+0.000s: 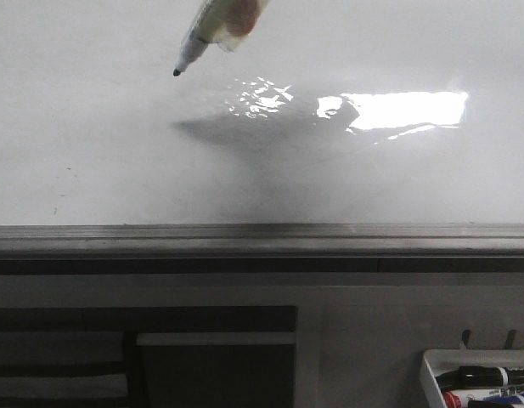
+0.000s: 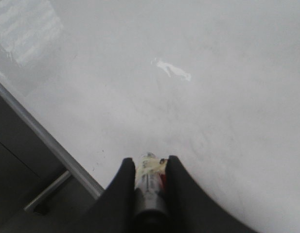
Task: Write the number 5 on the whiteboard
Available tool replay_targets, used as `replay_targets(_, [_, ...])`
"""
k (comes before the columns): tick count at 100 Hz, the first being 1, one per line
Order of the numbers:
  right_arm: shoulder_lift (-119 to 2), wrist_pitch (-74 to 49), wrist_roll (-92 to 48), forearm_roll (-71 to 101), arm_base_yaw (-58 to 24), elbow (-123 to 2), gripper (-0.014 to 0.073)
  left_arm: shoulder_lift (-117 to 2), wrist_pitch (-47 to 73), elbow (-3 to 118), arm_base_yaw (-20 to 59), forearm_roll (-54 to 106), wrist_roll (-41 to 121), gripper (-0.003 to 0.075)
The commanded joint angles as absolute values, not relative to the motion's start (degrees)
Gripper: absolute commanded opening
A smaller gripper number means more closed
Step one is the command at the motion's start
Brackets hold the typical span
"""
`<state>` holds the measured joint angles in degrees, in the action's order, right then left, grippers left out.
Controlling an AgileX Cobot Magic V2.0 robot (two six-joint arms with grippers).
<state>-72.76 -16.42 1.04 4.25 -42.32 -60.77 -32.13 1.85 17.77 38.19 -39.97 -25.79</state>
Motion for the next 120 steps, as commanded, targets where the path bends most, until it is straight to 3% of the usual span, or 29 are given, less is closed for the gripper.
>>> replay_targets(1, [-73.25, -13.01, 0.46, 3.60, -41.54, -64.99, -0.0064, -32.09, -0.97, 19.49, 38.00, -39.36, -26.41, 0.0323])
replay_targets(69, [-77.69, -12.31, 0.46, 4.19, -41.40, -60.28, -0.0063, -32.09, -0.74, 19.49, 38.00, -39.92, -26.41, 0.0323])
replay_targets(93, [-75.01, -19.26, 0.46, 3.91, -40.25, -59.31, -0.0061, -32.09, -0.74, 19.49, 38.00, -39.92, -26.41, 0.0323])
replay_targets(120, [-80.58, -10.10, 0.46, 3.91, -45.04, -62.73, -0.0061, -32.09, -0.74, 19.49, 38.00, -39.92, -26.41, 0.0323])
